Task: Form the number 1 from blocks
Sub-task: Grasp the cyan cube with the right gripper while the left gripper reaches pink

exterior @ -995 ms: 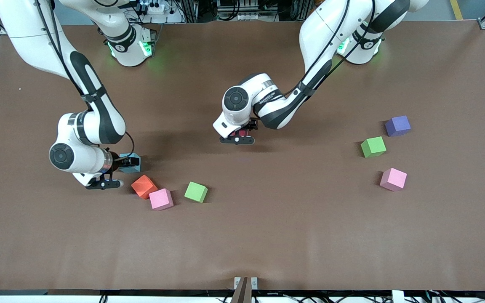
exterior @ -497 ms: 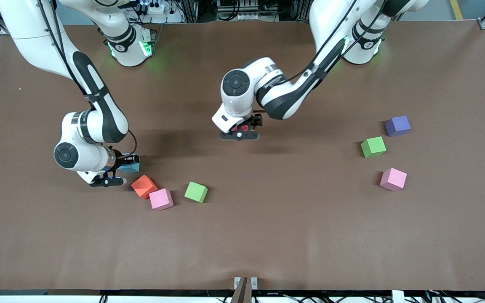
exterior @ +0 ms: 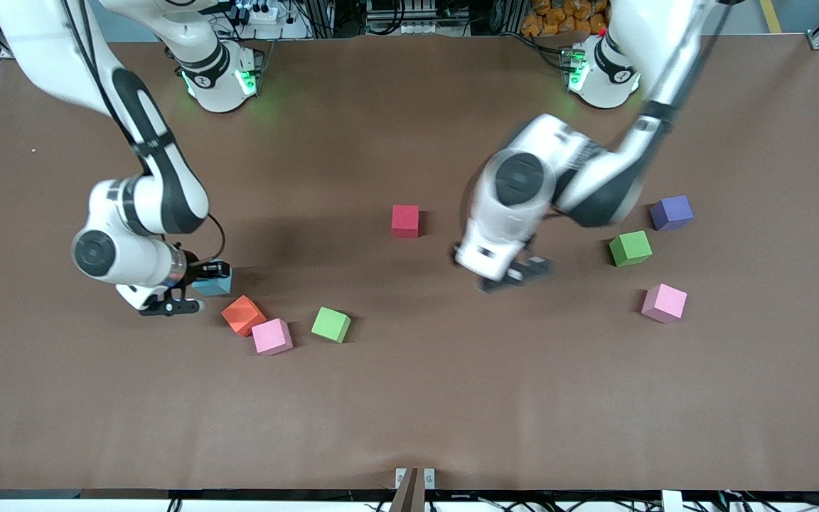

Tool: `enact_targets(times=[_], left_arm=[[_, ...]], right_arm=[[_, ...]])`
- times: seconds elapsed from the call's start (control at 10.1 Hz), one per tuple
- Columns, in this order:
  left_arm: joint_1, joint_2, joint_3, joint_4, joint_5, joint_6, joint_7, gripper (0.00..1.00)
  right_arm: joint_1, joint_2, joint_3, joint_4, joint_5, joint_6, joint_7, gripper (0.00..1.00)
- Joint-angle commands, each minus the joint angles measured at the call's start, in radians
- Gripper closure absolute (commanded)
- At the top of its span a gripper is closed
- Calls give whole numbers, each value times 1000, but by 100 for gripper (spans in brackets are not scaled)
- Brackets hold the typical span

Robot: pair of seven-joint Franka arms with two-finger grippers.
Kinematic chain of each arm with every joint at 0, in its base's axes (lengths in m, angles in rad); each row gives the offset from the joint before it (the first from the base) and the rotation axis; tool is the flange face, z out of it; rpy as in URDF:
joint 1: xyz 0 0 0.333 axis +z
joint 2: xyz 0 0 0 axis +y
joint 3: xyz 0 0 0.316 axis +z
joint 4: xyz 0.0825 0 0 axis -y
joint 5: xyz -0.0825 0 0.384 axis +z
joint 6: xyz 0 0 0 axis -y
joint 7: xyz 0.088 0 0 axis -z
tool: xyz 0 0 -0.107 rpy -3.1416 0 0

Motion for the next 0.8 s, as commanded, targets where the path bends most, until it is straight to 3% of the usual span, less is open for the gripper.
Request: enact_targets(times=[0.0, 0.1, 0.3, 0.7], left_arm=[[117, -69, -21, -111, 21, -6, 55, 0], [151, -115, -22, -176, 20, 0, 72, 0], [221, -212, -27, -324, 6, 61, 139, 0], [444, -232, -27, -384, 5, 77, 479, 0]], right_arm=[[107, -110, -58, -27, 13, -37, 84, 42], [182, -108, -90, -20, 13, -21, 139, 43], [292, -98, -97, 17, 14, 0, 323, 43], [442, 8, -97, 140, 20, 32, 556, 43]])
